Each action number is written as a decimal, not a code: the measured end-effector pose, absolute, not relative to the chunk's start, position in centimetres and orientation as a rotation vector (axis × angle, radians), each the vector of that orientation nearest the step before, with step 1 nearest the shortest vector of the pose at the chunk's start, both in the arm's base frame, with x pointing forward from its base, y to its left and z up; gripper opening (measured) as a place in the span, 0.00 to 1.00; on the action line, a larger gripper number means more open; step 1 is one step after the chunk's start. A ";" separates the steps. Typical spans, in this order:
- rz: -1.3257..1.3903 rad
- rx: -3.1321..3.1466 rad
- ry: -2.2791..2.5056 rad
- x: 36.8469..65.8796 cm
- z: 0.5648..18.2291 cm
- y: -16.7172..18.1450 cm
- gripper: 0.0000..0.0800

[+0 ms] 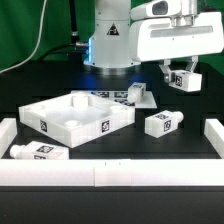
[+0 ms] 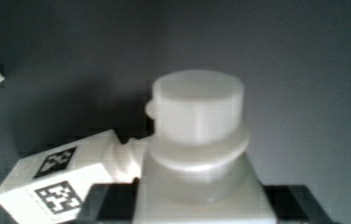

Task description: Assemble one leg

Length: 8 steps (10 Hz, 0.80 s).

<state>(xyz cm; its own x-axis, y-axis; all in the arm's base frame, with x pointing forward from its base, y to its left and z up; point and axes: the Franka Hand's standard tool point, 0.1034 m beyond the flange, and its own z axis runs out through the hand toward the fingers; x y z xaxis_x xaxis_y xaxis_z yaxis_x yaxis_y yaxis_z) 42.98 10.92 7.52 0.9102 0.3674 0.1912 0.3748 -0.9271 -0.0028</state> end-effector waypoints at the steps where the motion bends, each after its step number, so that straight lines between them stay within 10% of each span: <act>1: -0.308 -3.032 -0.561 42.6 7.2 11.2 0.36; 8: -0.270 -3.012 -0.606 38.2 2.2 13.9 0.36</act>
Offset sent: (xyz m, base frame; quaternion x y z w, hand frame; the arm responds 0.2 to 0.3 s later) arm -0.0280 0.0227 -0.0352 -0.0333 0.0306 0.0184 0.9988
